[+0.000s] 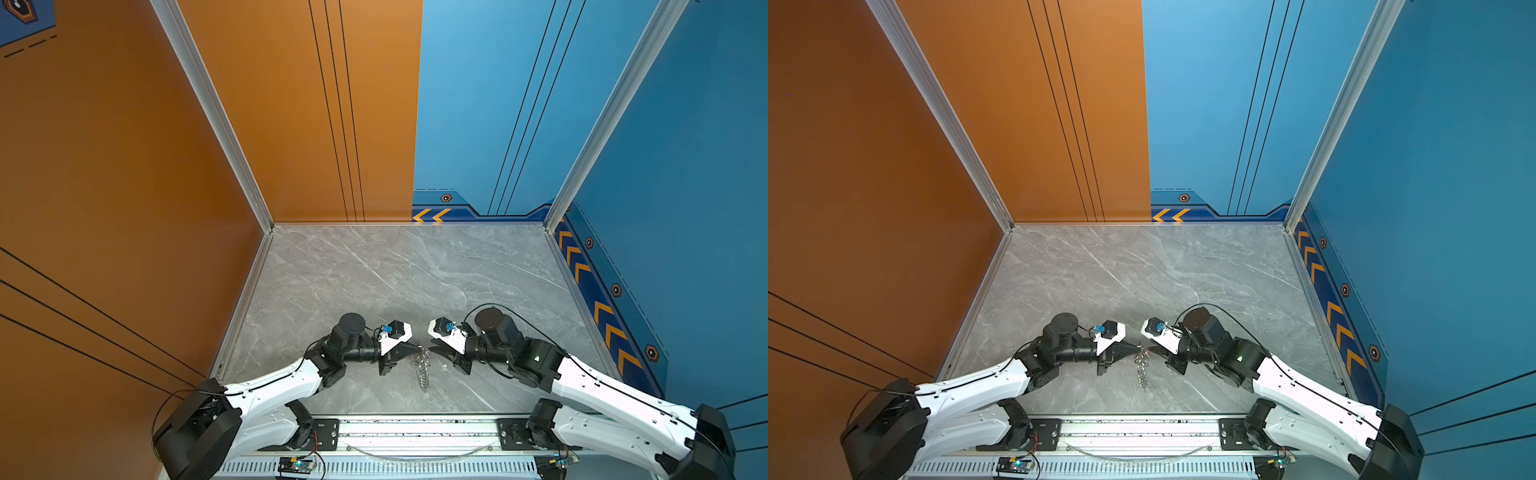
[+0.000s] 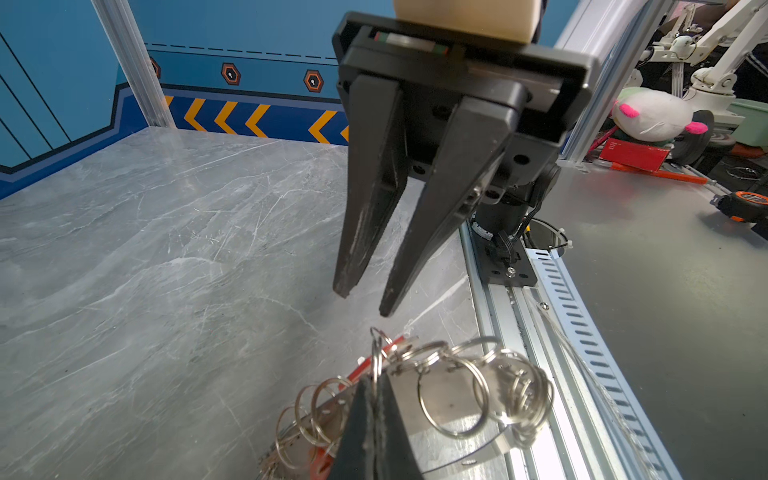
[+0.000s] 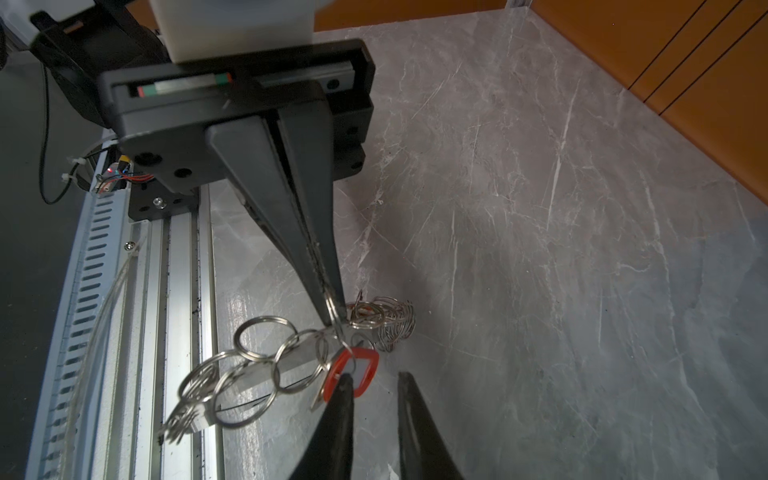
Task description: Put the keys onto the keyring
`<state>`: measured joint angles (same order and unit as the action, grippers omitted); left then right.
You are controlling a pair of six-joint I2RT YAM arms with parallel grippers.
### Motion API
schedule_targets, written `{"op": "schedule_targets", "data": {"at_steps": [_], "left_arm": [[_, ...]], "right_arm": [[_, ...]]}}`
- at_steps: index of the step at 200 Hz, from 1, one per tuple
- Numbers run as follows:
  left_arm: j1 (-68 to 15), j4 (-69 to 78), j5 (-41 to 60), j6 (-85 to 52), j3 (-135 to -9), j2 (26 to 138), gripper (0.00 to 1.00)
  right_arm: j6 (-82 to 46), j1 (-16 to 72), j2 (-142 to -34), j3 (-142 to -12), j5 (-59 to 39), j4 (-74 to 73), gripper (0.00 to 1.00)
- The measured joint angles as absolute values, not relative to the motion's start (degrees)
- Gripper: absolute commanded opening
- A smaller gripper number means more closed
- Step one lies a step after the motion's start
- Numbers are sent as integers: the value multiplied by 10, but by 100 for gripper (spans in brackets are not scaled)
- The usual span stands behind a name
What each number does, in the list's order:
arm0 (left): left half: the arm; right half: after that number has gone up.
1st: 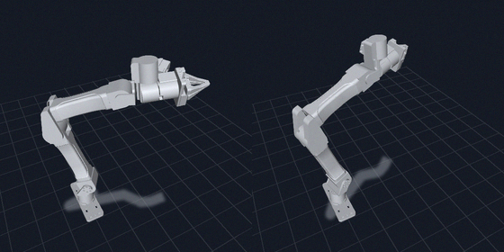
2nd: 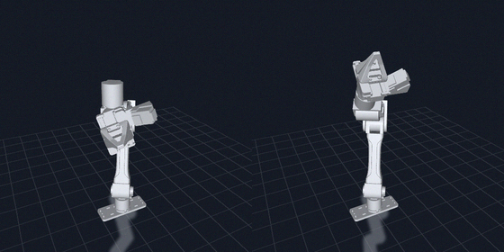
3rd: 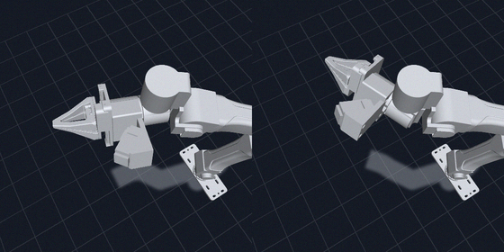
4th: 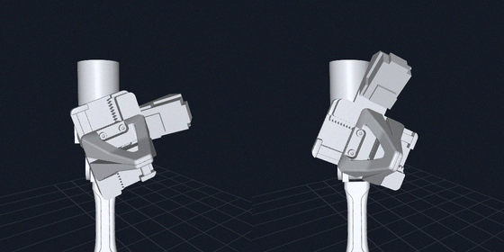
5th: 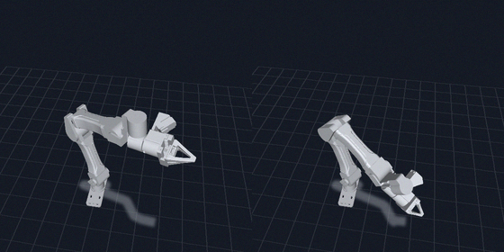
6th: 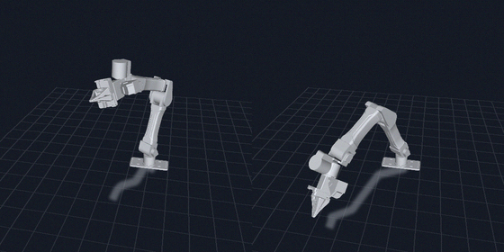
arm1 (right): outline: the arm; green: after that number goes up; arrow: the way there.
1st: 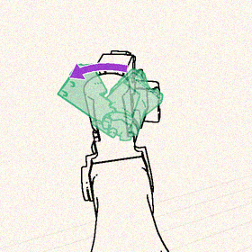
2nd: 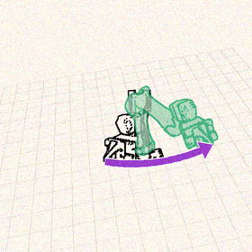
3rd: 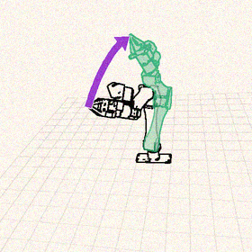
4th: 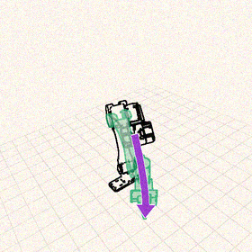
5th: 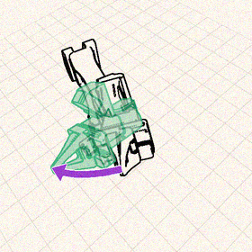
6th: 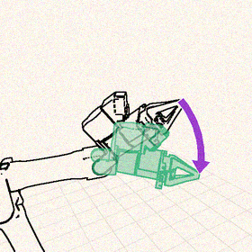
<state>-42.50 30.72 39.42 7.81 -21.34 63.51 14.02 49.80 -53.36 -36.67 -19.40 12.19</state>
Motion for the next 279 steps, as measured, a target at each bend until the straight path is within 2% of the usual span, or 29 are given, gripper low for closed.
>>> {"op": "schedule_targets", "data": {"at_steps": [42, 63, 83, 154, 218, 279], "left_arm": [[-424, 322, 395, 72, -210, 635, 0], [-424, 326, 396, 70, -208, 635, 0], [-422, 332, 396, 68, -196, 635, 0], [-409, 394, 401, 40, -175, 634, 0], [-409, 423, 423, 35, -175, 648, 0], [-409, 425, 443, 34, -175, 658, 0]], "right_arm": [[115, 498, -545, -356, -227, 80, 19], [106, 498, -557, -352, -227, 68, 11], [102, 498, -571, -352, -225, 63, 9], [76, 502, -576, -303, -225, 12, 23], [70, 468, -503, -297, -234, 7, 25], [70, 465, -512, -298, -283, -11, 25]]}}
